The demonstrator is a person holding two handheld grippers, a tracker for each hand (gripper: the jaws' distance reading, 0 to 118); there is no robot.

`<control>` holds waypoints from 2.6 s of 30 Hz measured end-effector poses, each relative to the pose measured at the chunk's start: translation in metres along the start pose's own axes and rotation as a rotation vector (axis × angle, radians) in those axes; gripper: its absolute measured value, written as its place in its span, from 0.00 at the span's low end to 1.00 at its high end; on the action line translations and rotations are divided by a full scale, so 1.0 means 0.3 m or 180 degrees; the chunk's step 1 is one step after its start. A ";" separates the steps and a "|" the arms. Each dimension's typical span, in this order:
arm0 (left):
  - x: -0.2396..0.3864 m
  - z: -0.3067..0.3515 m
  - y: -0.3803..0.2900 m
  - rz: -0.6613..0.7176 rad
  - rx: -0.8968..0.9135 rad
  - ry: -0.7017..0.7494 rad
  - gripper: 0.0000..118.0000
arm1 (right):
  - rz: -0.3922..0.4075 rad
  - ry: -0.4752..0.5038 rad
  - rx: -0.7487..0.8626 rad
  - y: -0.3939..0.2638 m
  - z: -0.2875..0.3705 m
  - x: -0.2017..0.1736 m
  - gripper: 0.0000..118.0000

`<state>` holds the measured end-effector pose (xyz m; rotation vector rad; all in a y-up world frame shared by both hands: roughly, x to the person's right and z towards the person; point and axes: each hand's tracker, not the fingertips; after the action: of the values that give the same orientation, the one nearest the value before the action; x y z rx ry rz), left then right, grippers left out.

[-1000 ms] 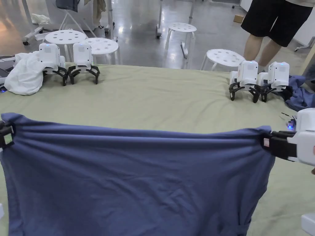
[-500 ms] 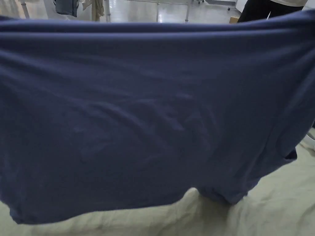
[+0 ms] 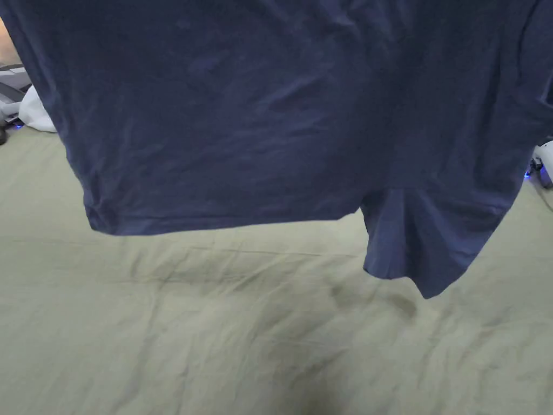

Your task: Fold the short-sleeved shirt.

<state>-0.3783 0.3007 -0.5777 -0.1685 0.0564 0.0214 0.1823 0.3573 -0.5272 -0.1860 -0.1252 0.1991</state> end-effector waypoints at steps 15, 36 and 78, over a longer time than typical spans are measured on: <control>0.045 -0.131 -0.175 -0.0080 0.0213 0.0294 0.00 | -0.0191 0.0022 0.0360 -0.217 -0.179 -0.140 0.06; -0.157 0.386 -1.409 -0.0290 -0.1993 0.0241 0.00 | -0.0486 0.0714 -0.2222 -1.588 0.410 -0.353 0.06; -0.263 0.820 -1.593 -0.0879 -0.2919 -0.0188 0.00 | -0.0251 0.1030 -0.3505 -1.764 0.765 -0.370 0.06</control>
<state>-0.4311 -0.1302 -0.2514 -1.0906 -0.0405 -0.2277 0.1396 -0.1362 -0.2115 -1.3013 0.0941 -0.0005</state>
